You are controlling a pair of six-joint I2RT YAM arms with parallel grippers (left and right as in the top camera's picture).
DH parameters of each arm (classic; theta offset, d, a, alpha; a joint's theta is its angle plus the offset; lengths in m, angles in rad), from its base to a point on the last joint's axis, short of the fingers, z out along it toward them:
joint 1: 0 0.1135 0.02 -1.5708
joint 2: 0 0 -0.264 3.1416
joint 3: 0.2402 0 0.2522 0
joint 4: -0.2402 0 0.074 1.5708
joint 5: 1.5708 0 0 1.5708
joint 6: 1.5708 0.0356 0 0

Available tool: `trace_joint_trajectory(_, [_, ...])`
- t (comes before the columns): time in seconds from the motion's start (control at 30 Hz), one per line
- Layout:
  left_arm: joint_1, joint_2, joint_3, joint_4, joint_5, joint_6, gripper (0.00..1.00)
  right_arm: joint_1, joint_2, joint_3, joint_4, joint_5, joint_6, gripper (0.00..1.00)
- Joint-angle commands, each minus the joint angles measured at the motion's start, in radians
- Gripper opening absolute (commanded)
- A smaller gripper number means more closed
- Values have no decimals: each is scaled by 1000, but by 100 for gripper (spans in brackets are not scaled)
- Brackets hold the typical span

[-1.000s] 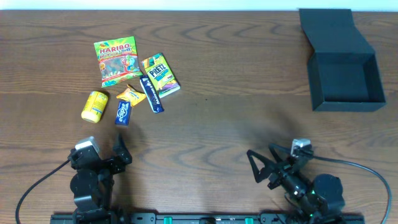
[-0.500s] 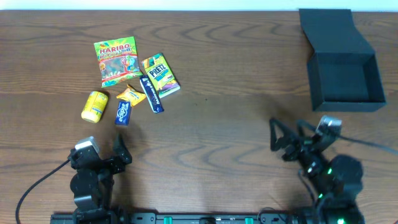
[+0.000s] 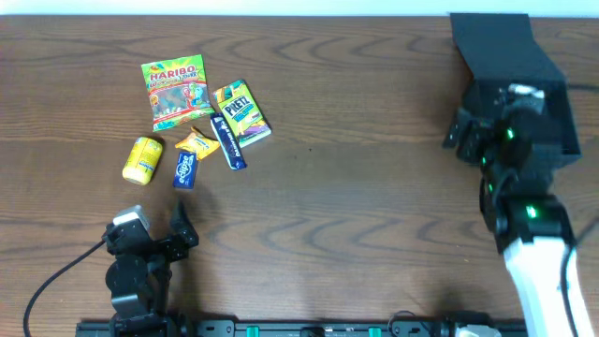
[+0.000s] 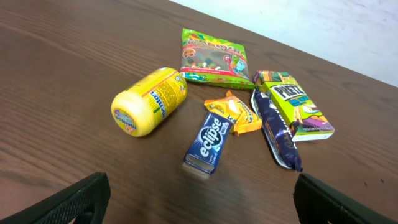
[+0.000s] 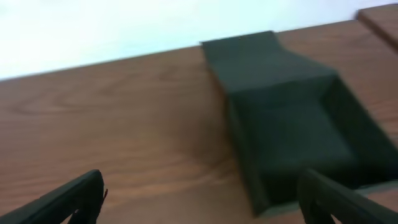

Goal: Pack container
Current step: 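Reach the right gripper to the black box's far edge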

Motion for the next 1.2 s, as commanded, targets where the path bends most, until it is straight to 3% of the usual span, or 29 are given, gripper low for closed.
trace_joint_trajectory(0.0, [6,-6,-20,-6,-7,4,95,-13,108,21,25,148,-53,99])
trace_joint_trajectory(0.2, [6,-6,-20,-6,-7,4,95,-92,270,23,100,145,-72,98])
trace_joint_trajectory(0.4, [6,-6,-20,-6,-7,4,95,-191,383,23,165,16,-72,98])
trace_joint_trajectory(0.77, [6,-6,-20,-6,-7,4,95,-218,551,23,238,-134,-71,80])
trace_joint_trajectory(0.83, [6,-6,-20,-6,-7,4,95,-219,574,23,240,-134,-71,71])
trace_joint_trajectory(0.9, [6,-6,-20,-6,-7,4,95,-219,592,23,238,-134,-69,48])
trace_joint_trajectory(1.0, [6,-6,-20,-6,-7,4,95,-217,595,23,235,-137,-66,6])
trace_joint_trajectory(1.03, [6,-6,-20,-6,-7,4,95,-217,595,23,236,-153,-66,1])
trace_joint_trajectory(1.17, [6,-6,-20,-6,-7,4,95,-217,590,23,224,-274,-66,1])
